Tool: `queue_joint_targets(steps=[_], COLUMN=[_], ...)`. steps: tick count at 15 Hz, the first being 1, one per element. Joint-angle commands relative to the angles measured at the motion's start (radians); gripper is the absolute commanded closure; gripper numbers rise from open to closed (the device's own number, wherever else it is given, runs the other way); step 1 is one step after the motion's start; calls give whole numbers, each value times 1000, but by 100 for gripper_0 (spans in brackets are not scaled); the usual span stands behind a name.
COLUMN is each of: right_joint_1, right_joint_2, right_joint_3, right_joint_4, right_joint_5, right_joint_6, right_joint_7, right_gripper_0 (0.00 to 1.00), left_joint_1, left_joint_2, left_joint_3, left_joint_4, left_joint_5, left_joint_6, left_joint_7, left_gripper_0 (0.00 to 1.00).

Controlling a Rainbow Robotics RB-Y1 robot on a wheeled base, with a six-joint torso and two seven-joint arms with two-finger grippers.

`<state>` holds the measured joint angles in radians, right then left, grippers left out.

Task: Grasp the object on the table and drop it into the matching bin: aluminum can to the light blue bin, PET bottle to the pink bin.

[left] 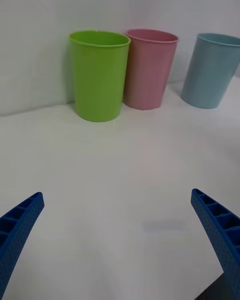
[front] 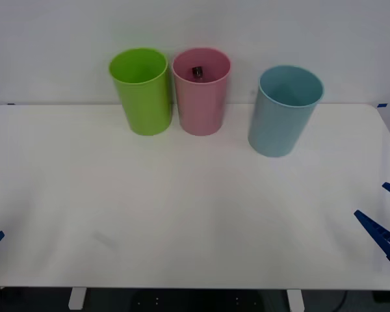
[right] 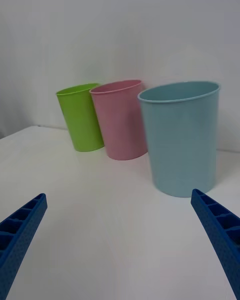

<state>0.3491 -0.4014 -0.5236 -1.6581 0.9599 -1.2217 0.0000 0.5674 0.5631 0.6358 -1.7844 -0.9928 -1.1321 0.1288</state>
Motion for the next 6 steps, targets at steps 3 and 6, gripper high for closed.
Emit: queue_joint_targets(steps=[3, 6], right_joint_1=[0, 0], right_joint_2=[0, 0], right_joint_3=[0, 0], right_joint_4=[0, 0], right_joint_5=[0, 0], right_joint_6=[0, 0], right_joint_7=[0, 0], right_gripper_0=[0, 0], left_joint_1=[17, 17], left_joint_2=[0, 0], left_joint_3=[-2, -8], left_joint_4=[0, 2], left_joint_5=[13, 14], left_joint_6=[0, 0], left_joint_7=[-5, -1], left_gripper_0=[0, 0])
